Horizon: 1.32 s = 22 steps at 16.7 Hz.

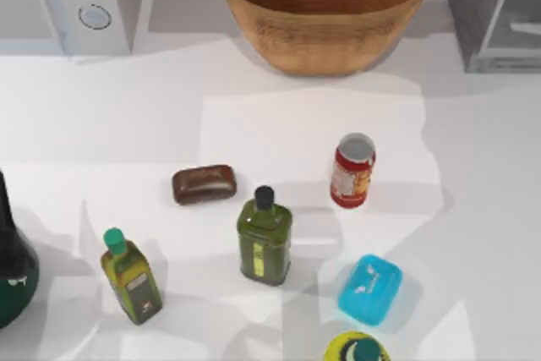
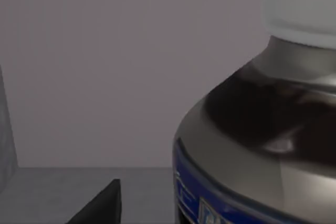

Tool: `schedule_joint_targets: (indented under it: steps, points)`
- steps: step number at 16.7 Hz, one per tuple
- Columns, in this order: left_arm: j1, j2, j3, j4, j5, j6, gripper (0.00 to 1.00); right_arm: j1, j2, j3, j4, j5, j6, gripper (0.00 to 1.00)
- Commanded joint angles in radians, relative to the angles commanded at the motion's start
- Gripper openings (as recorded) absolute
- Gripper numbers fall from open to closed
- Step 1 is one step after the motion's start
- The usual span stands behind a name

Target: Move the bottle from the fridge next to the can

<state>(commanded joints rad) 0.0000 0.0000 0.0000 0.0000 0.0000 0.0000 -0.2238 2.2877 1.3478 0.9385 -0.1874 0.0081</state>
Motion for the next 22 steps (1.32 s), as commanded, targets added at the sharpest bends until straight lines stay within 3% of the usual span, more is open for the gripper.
schedule_joint_targets:
  steps: [3,16,22]
  points:
    - [0.000,0.000,0.000,0.000,0.000,0.000,1.00,0.000,0.000,0.000,0.000,0.000,0.000,1.00]
    - [0.000,0.000,0.000,0.000,0.000,0.000,1.00,0.000,0.000,0.000,0.000,0.000,0.000,0.02]
    - [0.000,0.000,0.000,0.000,0.000,0.000,1.00,0.000,0.000,0.000,0.000,0.000,0.000,0.00]
